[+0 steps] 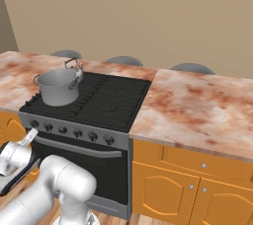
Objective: Pick the kettle from the cabinet and place it on a stove burner. Then pick the pot from the counter and place it on another stove burner. Finally, turn both burners on.
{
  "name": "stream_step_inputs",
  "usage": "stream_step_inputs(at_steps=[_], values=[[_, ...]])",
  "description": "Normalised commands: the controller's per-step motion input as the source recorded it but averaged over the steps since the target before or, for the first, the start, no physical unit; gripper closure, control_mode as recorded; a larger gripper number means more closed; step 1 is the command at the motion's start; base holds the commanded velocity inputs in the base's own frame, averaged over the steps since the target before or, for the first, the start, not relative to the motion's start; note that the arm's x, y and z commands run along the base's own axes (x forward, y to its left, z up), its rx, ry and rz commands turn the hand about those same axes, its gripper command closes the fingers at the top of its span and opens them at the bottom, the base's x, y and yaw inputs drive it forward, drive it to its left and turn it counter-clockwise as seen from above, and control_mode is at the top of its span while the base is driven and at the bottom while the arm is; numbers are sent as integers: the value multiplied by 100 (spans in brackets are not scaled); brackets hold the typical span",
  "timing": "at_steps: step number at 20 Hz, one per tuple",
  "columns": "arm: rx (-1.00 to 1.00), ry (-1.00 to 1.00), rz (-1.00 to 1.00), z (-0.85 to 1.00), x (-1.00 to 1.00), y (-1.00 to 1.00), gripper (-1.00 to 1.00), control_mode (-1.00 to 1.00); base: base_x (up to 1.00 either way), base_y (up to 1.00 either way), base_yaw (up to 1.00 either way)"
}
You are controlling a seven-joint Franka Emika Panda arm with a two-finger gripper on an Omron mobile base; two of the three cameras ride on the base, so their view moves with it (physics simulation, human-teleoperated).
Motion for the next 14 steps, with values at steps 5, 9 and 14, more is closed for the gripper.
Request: stream_step_inputs(at_steps=[5, 9, 14], values=[[24, 0, 1, 0, 0, -17, -100, -100, 0, 0, 0], [24, 0, 0, 0, 0, -1, -100, -100, 0, 0, 0], [18, 0, 0, 0, 1, 0, -100, -100, 0, 0, 0]])
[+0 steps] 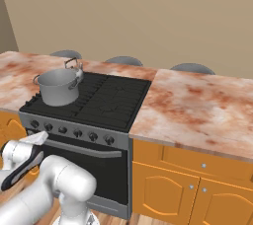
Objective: Pick the kettle from the cabinet and place it on a stove burner. Then pick the pot from the counter and place it on another stove burner. Finally, turn both burners on.
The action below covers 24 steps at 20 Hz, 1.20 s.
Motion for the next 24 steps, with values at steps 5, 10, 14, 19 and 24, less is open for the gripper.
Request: stream_step_inputs(at_steps=[5, 10, 14, 19, 24], values=[[10, 1, 0, 0, 7, 5, -100, -100, 0, 0, 0], [2, 6, 0, 0, 19, 15, -100, -100, 0, 0, 0], [0, 11, 0, -10, 23, 16, -100, -100, 0, 0, 0], [0, 11, 0, -19, 23, 8, -100, -100, 0, 0, 0], [0, 10, 0, -19, 23, 0, -100, -100, 0, 0, 0]])
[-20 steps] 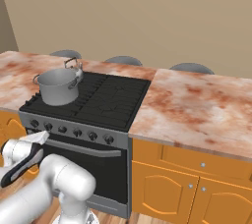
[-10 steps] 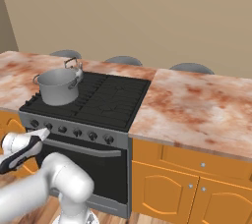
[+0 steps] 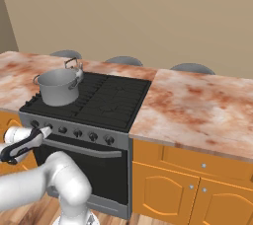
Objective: Pick the kettle from the cabinet and place it on a stove burner. Then pick the pot from the counter and place it on another stove burner. Finally, turn both burners on.
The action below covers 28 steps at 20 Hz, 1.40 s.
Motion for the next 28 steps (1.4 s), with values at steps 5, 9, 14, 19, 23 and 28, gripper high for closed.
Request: stream_step_inputs(at_steps=[5, 9, 14, 19, 23, 28], values=[[0, 8, 0, -15, 20, 0, -100, -100, 0, 0, 0], [0, 3, 0, -12, 11, 0, -100, -100, 0, 0, 0], [0, 0, 0, -7, 9, 0, -100, -100, 0, 0, 0], [0, 0, 0, -8, 9, 0, -100, -100, 0, 0, 0], [0, 0, 0, -11, 12, 3, -100, -100, 0, 0, 0], [0, 0, 0, -12, 13, 11, -100, -100, 0, 0, 0]])
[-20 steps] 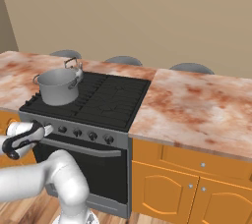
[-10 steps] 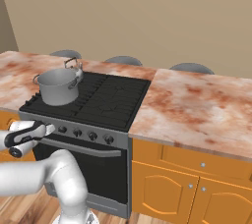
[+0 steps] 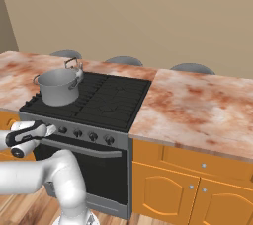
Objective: Pick the kettle from the cabinet and place it on a stove burner. Then pick the pot from the counter and place it on another stove burner. Finally, turn both burners on.
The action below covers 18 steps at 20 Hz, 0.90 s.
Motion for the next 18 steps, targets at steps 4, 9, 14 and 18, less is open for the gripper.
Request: stream_step_inputs(at_steps=[4, 9, 14, 18], values=[[0, 0, 0, -3, 14, 6, -100, -100, 0, 0, 0], [0, 0, 0, 0, 10, 0, -100, -100, 0, 0, 0], [0, 0, 0, 0, 7, 0, -100, -100, 0, 0, 0], [0, 0, 0, -3, 10, 0, -100, -100, 0, 0, 0]])
